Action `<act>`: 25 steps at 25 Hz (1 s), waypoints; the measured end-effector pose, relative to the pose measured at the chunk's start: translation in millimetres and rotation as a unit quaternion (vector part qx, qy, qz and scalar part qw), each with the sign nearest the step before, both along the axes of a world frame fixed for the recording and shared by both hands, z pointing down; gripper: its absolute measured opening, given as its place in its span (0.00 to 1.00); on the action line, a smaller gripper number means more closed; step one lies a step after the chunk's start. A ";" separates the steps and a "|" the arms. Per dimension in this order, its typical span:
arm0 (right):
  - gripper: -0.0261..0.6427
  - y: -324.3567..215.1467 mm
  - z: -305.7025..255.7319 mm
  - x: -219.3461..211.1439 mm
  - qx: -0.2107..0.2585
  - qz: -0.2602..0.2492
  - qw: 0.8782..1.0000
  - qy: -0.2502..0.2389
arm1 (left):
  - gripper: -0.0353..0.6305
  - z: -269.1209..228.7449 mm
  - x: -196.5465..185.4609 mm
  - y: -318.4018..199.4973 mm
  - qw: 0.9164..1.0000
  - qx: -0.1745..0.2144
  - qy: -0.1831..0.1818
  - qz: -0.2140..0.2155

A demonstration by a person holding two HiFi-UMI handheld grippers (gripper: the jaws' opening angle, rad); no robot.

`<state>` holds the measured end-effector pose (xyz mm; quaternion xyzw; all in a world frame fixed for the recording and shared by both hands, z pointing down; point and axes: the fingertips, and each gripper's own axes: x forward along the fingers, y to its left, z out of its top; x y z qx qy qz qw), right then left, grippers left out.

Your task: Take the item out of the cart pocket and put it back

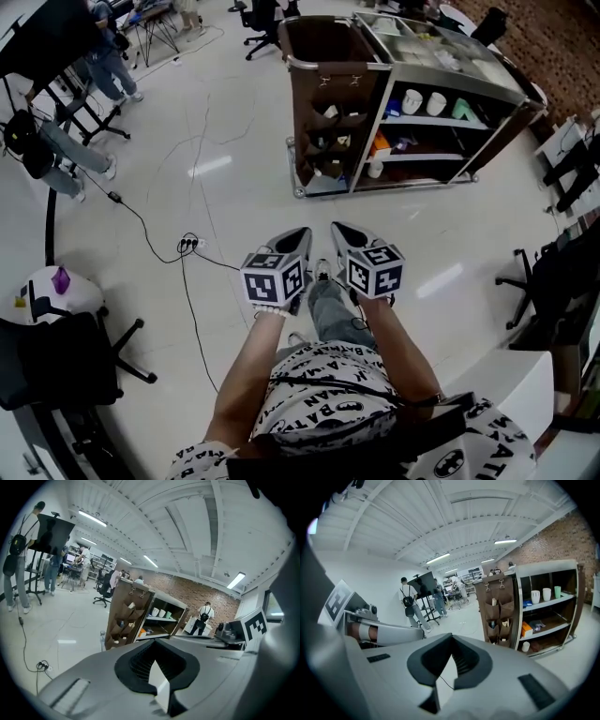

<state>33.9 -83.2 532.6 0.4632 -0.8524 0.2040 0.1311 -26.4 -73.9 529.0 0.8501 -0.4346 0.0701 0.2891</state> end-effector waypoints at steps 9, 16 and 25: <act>0.04 3.5 -3.5 5.4 -0.017 -0.013 1.000 0.004 | 0.06 -9.1 7.3 8.3 1.000 -0.002 0.004 -0.002; 0.04 -14.7 -10.1 20.0 -0.012 -0.010 1.000 -0.001 | 0.06 -16.5 18.2 -5.7 1.000 0.002 0.000 -0.002; 0.04 -33.6 -12.3 30.9 -0.008 -0.009 1.000 0.003 | 0.06 -19.8 24.6 -31.9 1.000 0.007 -0.004 -0.009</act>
